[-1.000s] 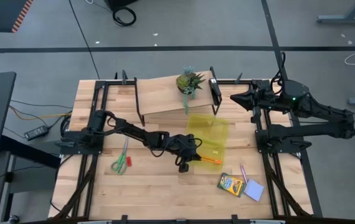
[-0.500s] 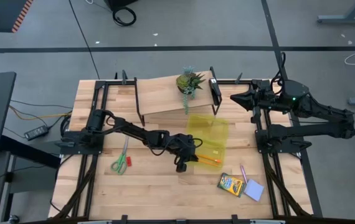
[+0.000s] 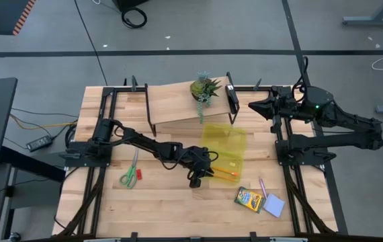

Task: Pack school essentials
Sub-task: Put the orange pencil into the yellow supply box, then put the green scissors into the yellow supply box

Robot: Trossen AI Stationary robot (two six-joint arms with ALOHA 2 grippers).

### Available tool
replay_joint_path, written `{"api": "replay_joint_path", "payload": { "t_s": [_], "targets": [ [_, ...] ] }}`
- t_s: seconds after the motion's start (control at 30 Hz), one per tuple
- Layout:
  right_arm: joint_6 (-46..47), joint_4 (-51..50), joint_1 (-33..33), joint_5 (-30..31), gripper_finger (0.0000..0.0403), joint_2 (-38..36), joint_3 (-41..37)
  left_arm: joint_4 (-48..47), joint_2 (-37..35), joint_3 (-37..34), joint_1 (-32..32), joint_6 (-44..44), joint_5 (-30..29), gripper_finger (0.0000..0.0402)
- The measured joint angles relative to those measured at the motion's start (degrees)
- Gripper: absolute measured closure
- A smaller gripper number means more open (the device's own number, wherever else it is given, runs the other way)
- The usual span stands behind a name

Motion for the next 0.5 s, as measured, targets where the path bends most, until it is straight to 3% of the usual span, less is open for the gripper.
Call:
{"api": "replay_joint_path", "payload": {
  "t_s": [0.27, 0.5],
  "targets": [
    [0.0, 0.0, 0.0, 0.0, 0.0380, 0.0, 0.0, 0.0, -0.1, 0.0, 0.1, -1.0, 0.0, 0.0303],
    [-0.1, 0.1, 0.0, 0.0, 0.0380, 0.0, 0.0, -4.5, -6.3, 0.0, 0.4, -6.9, -0.1, 0.0313]
  ]
}}
